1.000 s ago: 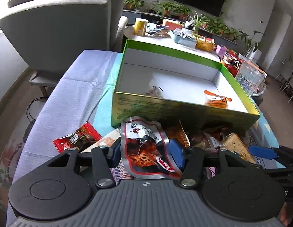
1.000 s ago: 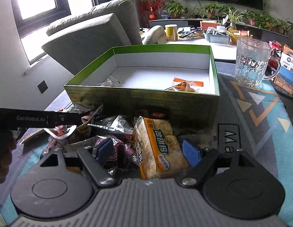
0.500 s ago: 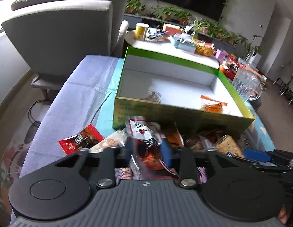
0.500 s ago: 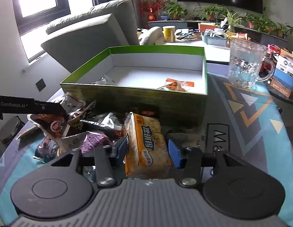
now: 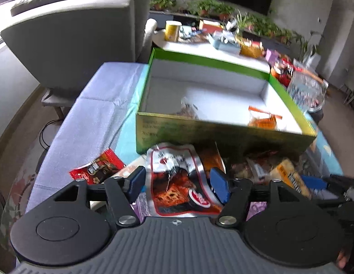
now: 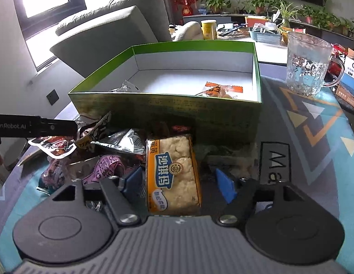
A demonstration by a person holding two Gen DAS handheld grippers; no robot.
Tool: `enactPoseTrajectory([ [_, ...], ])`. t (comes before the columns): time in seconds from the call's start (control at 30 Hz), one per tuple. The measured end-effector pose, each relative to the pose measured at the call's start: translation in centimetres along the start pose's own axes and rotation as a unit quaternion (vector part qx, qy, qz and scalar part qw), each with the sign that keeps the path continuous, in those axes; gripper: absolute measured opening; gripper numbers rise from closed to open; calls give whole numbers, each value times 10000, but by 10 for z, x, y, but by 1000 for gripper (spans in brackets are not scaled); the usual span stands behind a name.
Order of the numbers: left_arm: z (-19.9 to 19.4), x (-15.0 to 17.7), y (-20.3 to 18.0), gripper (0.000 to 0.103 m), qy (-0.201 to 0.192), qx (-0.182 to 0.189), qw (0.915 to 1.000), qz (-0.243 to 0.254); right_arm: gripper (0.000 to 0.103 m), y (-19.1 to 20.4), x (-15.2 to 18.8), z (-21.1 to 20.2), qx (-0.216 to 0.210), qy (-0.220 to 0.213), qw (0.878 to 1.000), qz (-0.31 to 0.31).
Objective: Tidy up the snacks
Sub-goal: 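Grasp a clear snack bag with the left gripper while the right lifts the biscuit pack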
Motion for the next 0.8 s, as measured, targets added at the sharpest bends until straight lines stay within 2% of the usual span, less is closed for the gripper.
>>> enactPoseTrajectory([
  [0.13,10,4,-3,61,143,-101,9997,164,49,1,0,-1,-1,13,10000,-79],
  [0.23,14,6,3,58,272,-12,9996,62,47,0,1,-3,-35,-14,10000,-9],
  [0.3,12,8,6,47,173,-20,9998,80,44,-1,1,-4,-62,-30,10000,38],
  [0.47,0,11,15,38,-16,124,9998,-150,41,-3,1,-10,-56,-132,9998,142],
  [0.5,-4,12,16,34,-87,131,9998,-141,41,-3,0,-13,-61,-170,9997,146],
  [0.53,-7,12,15,25,-137,113,9998,-108,41,-3,0,-15,-61,-201,9997,151],
  [0.7,-23,15,17,16,-321,224,9992,-96,41,-5,-1,-26,-29,-342,9993,160],
  [0.8,-27,17,18,15,-342,247,9989,-184,41,-4,-1,-28,-29,-388,9991,170],
])
Point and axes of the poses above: each gripper's, at about its wrist camera, not at the fingertips, and z roughly the way its jaws point, y to its left, x to its underside, the point moved 1 cm from there along z, roughly the way its jaws point, and after that the axes turned 11 degrees about y, right-handed, at the moved point
